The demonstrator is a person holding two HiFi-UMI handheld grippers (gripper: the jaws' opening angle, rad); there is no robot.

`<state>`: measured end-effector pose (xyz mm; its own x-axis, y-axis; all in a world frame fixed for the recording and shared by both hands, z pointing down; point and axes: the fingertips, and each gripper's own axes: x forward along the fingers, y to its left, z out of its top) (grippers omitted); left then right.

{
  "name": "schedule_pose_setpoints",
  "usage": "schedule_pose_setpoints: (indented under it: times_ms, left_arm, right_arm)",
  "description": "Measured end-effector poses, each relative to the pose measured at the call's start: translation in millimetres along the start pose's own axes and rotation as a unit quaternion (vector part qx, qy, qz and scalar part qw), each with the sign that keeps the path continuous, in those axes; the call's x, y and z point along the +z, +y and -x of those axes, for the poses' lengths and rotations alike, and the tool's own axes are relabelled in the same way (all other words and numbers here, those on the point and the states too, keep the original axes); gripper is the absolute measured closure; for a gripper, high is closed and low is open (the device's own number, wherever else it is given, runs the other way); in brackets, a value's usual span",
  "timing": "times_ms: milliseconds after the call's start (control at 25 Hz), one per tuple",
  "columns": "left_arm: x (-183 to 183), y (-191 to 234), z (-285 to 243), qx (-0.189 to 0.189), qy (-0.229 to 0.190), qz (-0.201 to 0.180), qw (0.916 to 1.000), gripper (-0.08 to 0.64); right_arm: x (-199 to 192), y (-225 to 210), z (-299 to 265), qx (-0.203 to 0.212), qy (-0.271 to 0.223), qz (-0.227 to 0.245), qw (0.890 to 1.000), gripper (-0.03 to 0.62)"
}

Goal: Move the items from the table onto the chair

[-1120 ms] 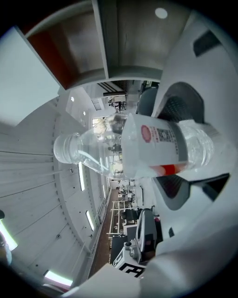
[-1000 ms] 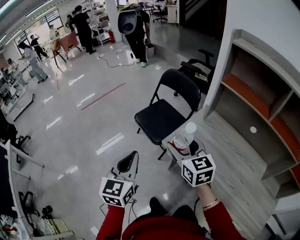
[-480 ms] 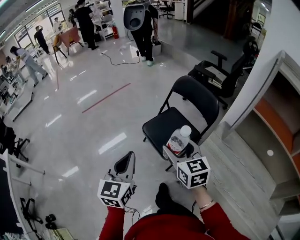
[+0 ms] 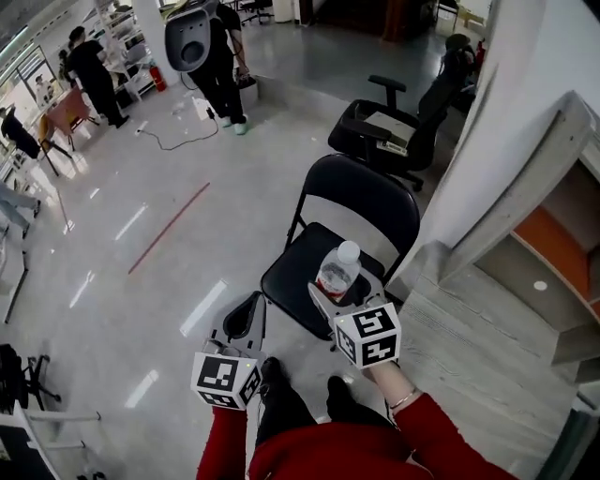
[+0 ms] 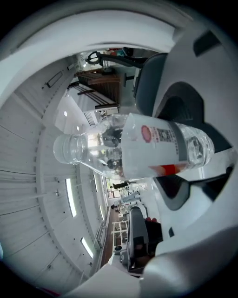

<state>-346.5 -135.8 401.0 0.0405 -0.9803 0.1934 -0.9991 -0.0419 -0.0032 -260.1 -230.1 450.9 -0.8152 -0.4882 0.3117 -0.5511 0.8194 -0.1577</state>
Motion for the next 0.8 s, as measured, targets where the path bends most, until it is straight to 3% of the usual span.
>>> schedule_pose_setpoints:
  times_ms: [160,280,440,800]
  left_arm:
    - [-8,26,-43,-0.081,0.010,-0.009,0.9966,0.552]
    - [-10,45,-69,-0.155,0.022,-0.016,0.9875,0.552]
    - [-14,68,-92,-0.225,0.038,-0.035,0.9729,0.552]
    - [-34,74,-131,-0.299,0.054,-0.047,0.9517,0.552]
  right_arm:
    - [-10,-15,-33,-0.068,0.001,-0.033,0.997,0.265]
    - [-11,-25,-49,-0.136,-0.006,-0.060,0.989,0.265]
    - [-13,-36,-62,-0.212,-0.019,-0.103,0.972,0.265]
    - [-56,-57,-65,-0.317,-0.008,-0.140,0.938,0.265]
